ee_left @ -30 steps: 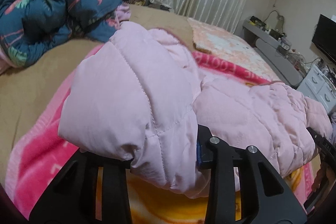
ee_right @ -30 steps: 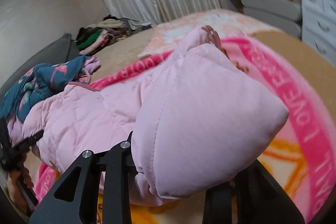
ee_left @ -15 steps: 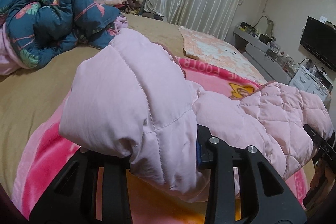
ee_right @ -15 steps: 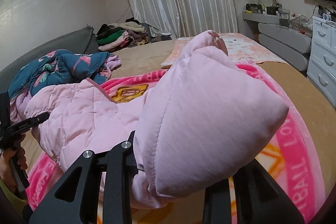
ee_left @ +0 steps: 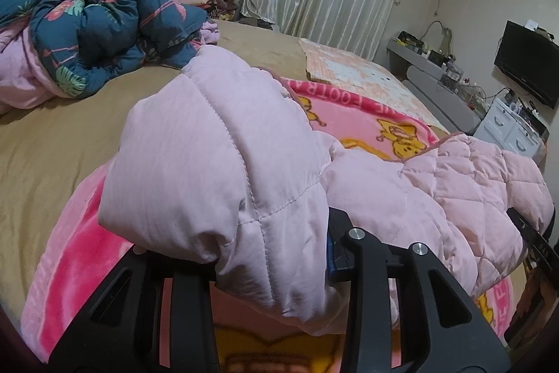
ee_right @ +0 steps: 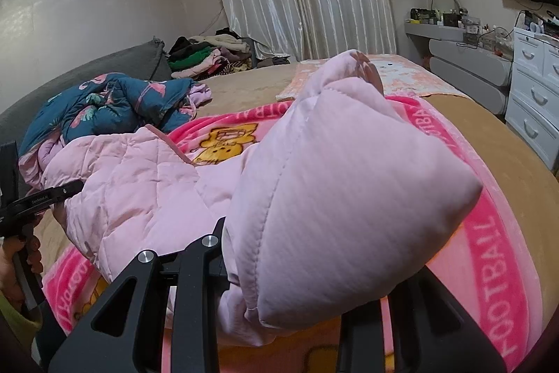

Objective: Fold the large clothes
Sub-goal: 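Fold the lifted half over onto the other half with both grippers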

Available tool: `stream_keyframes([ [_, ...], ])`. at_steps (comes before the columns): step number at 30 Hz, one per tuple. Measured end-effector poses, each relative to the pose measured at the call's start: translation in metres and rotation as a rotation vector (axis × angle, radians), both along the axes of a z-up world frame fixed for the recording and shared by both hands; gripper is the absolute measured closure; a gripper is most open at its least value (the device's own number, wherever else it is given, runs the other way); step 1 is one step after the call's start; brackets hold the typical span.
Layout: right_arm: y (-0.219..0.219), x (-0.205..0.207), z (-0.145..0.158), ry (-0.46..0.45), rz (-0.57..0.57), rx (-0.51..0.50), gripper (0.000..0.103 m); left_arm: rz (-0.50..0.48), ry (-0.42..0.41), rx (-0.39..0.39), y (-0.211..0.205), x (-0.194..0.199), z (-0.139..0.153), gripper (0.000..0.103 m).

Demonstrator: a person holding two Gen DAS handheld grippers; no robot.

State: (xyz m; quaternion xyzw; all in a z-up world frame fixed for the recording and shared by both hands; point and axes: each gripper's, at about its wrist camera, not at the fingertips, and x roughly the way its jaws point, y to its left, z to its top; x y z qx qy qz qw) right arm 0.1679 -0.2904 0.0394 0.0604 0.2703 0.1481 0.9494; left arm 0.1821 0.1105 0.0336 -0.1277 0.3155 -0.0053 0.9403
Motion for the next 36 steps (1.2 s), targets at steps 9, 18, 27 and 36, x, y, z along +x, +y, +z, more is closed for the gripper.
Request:
stream_keyframes([
  [9, 0.001, -0.024, -0.010, 0.003, -0.019, -0.001, 0.075, -0.009, 0.008, 0.026, 0.000, -0.025, -0.012, 0.075],
  [18, -0.006, -0.046, -0.023, 0.018, -0.036, -0.002, 0.075, -0.021, 0.014, 0.060, 0.002, -0.041, -0.023, 0.074],
  [27, -0.010, -0.059, -0.039, 0.031, -0.060, 0.017, 0.075, -0.014, 0.029, 0.073, 0.004, -0.057, -0.043, 0.072],
  [36, -0.020, -0.070, -0.045, 0.041, -0.060, 0.052, 0.075, -0.021, 0.030, 0.068, 0.008, -0.066, -0.048, 0.071],
])
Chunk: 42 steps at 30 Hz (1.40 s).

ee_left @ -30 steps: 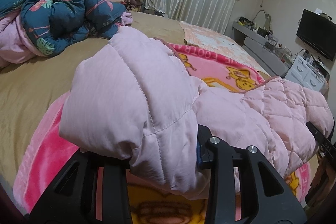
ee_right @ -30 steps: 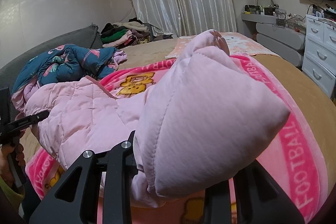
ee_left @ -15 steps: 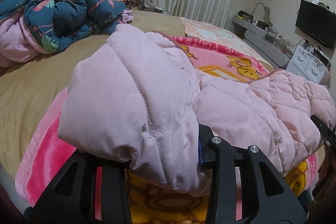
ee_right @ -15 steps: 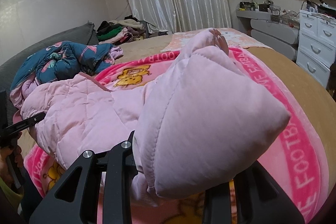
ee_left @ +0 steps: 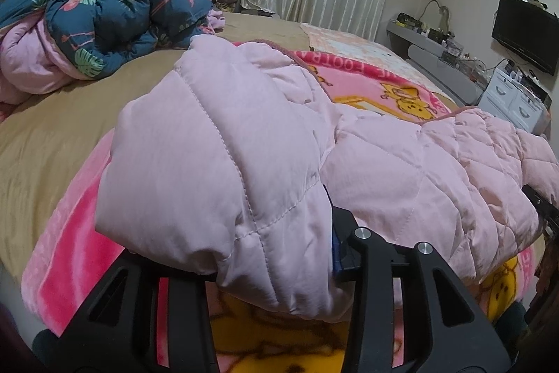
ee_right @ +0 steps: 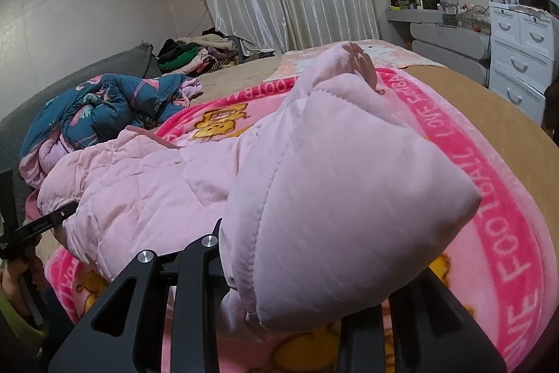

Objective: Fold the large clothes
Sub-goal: 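Fold the lifted half over onto the other half with both grippers, then open both grippers and release the folded jacket bundle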

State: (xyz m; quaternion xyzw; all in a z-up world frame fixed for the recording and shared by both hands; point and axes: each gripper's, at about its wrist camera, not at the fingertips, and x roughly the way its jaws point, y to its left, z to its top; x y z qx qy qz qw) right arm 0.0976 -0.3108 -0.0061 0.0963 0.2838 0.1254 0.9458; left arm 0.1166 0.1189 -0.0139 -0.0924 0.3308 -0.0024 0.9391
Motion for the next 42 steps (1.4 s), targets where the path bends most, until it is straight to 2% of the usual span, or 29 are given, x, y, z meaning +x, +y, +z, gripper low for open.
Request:
stream_keyframes([
  [8, -0.004, -0.004, -0.013, 0.032, -0.008, -0.026, 0.073, -0.002, 0.018, -0.004, 0.008, -0.007, -0.012, 0.068],
  [14, -0.022, 0.007, -0.039, 0.149, -0.063, 0.070, 0.064, 0.012, 0.036, -0.014, 0.012, -0.007, -0.025, 0.060],
  [17, -0.027, 0.007, -0.044, 0.188, -0.081, 0.131, 0.056, 0.018, 0.039, -0.018, 0.014, -0.010, -0.029, 0.057],
  [19, -0.031, 0.008, -0.046, 0.211, -0.088, 0.172, 0.043, 0.022, 0.042, -0.024, 0.015, -0.011, -0.030, 0.054],
  [23, -0.037, 0.004, -0.048, 0.245, -0.107, 0.220, 0.026, 0.024, 0.051, -0.032, 0.018, -0.014, -0.029, 0.049],
  [25, -0.040, 0.001, -0.046, 0.248, -0.115, 0.224, 0.017, 0.026, 0.058, -0.041, 0.022, -0.015, -0.030, 0.042],
  [29, -0.041, -0.011, -0.043, 0.246, -0.120, 0.214, 0.008, 0.032, 0.072, -0.063, 0.028, -0.021, -0.031, 0.033],
  [31, -0.043, -0.017, -0.040, 0.242, -0.128, 0.198, 0.007, 0.040, 0.070, -0.069, 0.031, -0.026, -0.030, 0.024],
  [36, -0.052, -0.037, -0.029, 0.212, -0.183, 0.138, 0.004, 0.051, 0.066, -0.061, 0.038, -0.045, -0.027, 0.011],
  [42, -0.060, -0.069, -0.006, 0.132, -0.233, 0.069, 0.004, 0.110, 0.039, -0.041, 0.058, -0.075, -0.010, 0.009],
])
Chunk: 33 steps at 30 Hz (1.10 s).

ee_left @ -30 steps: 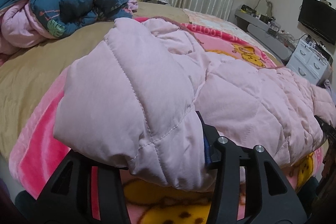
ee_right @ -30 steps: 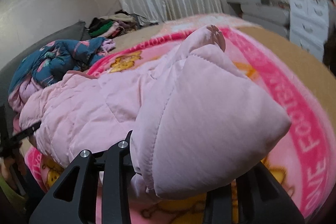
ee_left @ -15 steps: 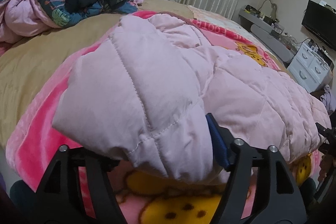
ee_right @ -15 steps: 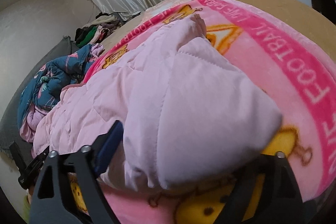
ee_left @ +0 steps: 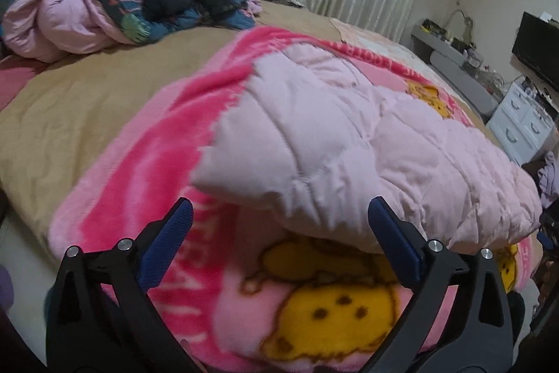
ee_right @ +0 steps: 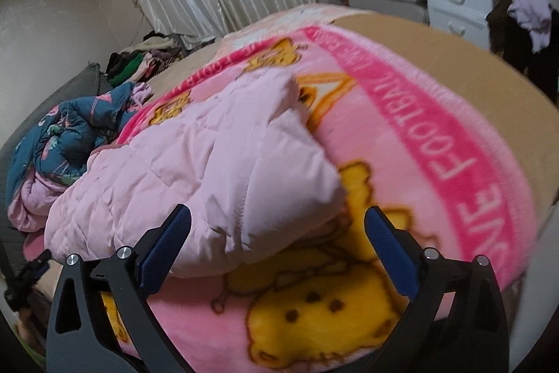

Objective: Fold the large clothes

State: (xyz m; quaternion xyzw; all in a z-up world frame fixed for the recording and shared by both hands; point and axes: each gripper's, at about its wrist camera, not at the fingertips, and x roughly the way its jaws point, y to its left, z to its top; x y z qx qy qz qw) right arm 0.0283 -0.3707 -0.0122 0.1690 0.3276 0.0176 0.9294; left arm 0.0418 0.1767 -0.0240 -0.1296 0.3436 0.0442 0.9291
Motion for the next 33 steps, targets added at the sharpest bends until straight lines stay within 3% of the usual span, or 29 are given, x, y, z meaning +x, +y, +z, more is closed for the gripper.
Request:
stream_keyframes([
  [7, 0.020, -0.038, 0.038, -0.130, 0.038, -0.097, 0.004, 0.034, -0.111, 0.061, -0.007, -0.038, 0.041, 0.009],
  [16, 0.093, -0.085, 0.072, -0.253, 0.189, -0.223, 0.004, -0.068, -0.206, 0.079, -0.066, -0.069, 0.064, 0.009],
  [23, 0.132, -0.106, 0.058, -0.243, 0.243, -0.246, 0.004, -0.144, -0.157, 0.101, -0.107, -0.062, 0.048, 0.009],
  [33, 0.144, -0.102, 0.033, -0.132, 0.282, -0.226, 0.004, -0.198, -0.107, 0.092, -0.119, -0.060, 0.035, 0.009],
])
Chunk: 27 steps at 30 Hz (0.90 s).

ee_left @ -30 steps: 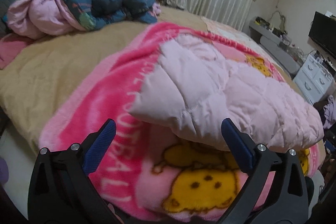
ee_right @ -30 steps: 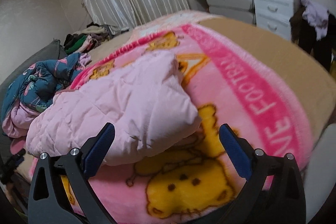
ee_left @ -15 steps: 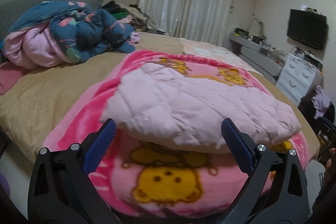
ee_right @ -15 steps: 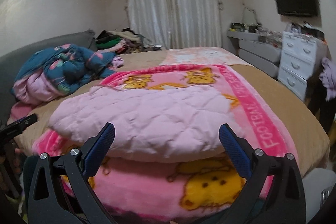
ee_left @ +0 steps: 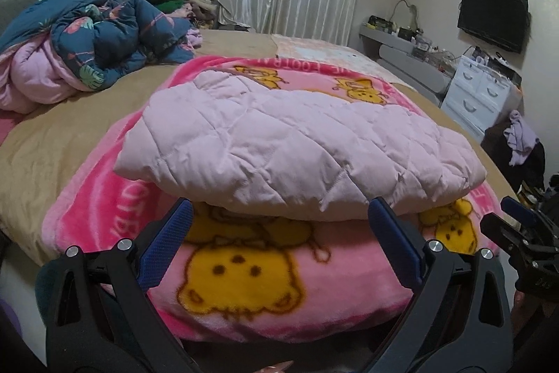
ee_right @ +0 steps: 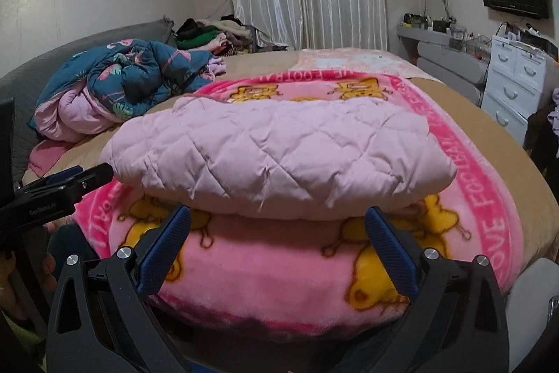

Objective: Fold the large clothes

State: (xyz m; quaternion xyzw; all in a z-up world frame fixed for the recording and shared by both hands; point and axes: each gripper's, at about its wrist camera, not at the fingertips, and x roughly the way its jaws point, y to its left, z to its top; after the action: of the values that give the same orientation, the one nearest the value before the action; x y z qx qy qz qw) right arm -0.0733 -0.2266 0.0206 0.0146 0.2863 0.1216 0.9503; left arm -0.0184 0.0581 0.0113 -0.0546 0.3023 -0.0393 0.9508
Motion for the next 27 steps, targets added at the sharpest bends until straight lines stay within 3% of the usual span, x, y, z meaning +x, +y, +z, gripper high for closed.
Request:
stream_keyframes([
  [27, 0.0017, 0.0042, -0.0088, 0.011, 0.011, -0.001, 0.004, -0.002, 0.031, 0.023, -0.0058, 0.0015, -0.0090, 0.009],
])
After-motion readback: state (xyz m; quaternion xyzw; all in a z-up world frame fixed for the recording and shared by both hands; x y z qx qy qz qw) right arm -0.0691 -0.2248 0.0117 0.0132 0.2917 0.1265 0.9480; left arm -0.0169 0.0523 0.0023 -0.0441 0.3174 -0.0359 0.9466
